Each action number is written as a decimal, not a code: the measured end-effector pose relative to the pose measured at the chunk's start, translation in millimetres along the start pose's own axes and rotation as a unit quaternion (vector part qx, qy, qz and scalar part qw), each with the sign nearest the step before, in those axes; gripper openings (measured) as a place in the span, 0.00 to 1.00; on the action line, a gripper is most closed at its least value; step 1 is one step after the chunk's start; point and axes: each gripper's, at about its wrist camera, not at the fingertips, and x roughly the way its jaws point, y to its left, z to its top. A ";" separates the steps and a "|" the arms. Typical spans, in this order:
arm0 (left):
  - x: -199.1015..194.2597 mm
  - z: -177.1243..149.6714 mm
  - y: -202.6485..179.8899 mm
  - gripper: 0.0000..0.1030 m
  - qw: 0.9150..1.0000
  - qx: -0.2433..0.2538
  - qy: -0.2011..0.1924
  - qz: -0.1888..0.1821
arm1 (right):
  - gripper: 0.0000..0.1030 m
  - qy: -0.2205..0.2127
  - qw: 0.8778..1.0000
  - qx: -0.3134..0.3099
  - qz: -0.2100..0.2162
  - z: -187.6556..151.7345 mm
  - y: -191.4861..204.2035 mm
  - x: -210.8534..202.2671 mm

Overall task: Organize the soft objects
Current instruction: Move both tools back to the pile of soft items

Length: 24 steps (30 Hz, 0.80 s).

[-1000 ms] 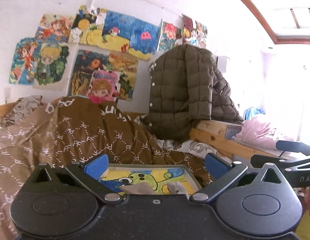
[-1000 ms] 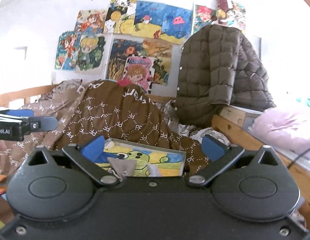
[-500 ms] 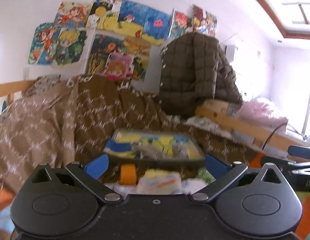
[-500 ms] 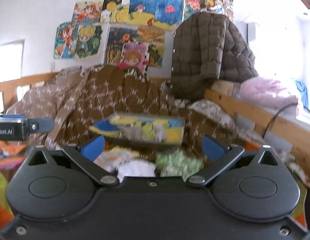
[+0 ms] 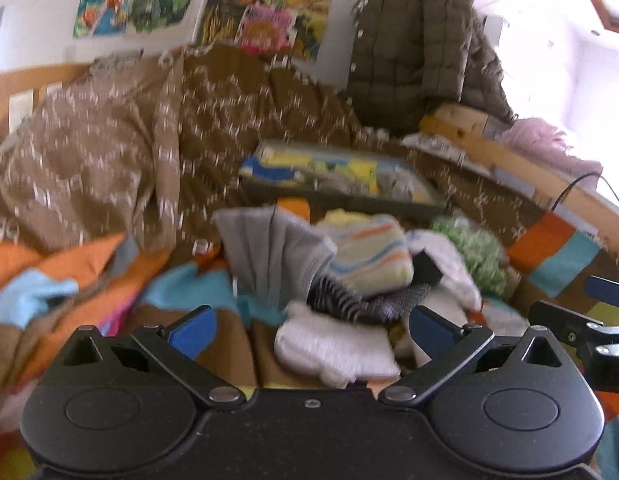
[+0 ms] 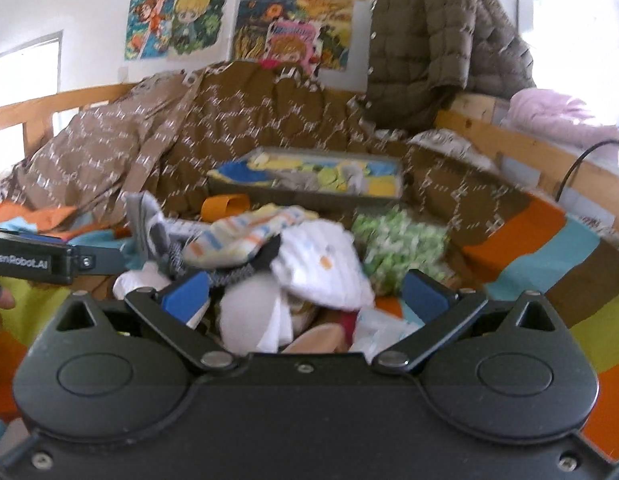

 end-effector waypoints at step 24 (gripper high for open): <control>52.0 2.1 8.2 0.99 0.992 -0.017 0.089 -0.086 | 0.99 0.070 0.996 -0.001 0.061 -29.8 20.8 82.5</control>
